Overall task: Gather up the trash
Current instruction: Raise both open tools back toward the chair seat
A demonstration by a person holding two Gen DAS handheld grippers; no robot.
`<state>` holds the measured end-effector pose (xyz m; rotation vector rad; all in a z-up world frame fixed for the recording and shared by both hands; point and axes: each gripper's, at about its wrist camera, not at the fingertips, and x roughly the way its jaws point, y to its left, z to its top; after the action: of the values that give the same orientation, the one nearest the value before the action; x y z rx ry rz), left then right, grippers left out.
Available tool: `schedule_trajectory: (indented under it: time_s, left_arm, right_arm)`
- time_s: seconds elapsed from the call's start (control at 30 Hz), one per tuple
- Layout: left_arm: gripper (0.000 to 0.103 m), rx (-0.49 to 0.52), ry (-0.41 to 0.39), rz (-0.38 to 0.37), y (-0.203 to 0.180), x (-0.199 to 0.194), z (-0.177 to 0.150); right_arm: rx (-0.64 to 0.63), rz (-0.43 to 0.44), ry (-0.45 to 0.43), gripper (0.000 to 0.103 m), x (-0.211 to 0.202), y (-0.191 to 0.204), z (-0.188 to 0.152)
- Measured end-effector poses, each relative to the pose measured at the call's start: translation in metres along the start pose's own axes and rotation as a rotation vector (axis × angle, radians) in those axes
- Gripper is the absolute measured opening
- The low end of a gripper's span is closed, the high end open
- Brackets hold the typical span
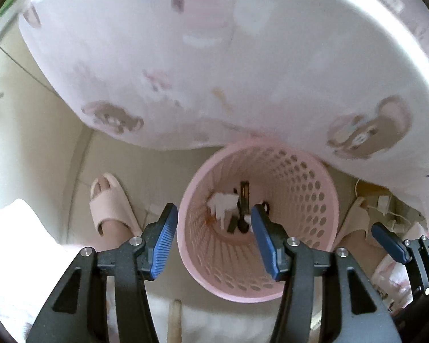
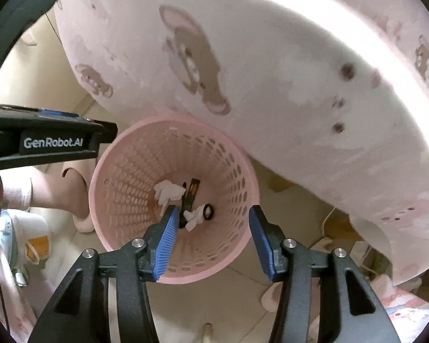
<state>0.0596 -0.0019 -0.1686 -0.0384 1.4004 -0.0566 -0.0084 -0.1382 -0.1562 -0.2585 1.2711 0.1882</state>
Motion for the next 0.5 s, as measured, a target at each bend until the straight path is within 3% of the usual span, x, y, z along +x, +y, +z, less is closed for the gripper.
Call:
schedule_trajectory:
  time_s: [0.07, 0.23, 0.33, 0.43, 0.5]
  left_arm:
    - [0.052, 0.012, -0.039, -0.011, -0.001, -0.014, 0.003]
    - [0.052, 0.064, -0.239, 0.039, -0.002, -0.062, 0.006]
    - [0.052, 0.103, -0.369, 0.051, -0.006, -0.088, 0.003]
    - [0.052, 0.081, -0.513, 0.087, -0.005, -0.113, -0.002]
    - [0.052, 0.071, -0.587, 0.089, -0.002, -0.125, -0.003]
  right_arm:
    - [-0.018, 0.012, -0.028, 0.056, -0.010, 0.001, 0.001]
    - [0.027, 0.007, -0.145, 0.056, -0.043, -0.006, 0.004]
    - [0.026, -0.041, -0.244, 0.058, -0.064, -0.007, 0.005]
    - [0.029, -0.115, -0.345, 0.072, -0.082, -0.005, 0.007]
    - [0.029, -0.154, -0.397, 0.073, -0.091, -0.005, 0.007]
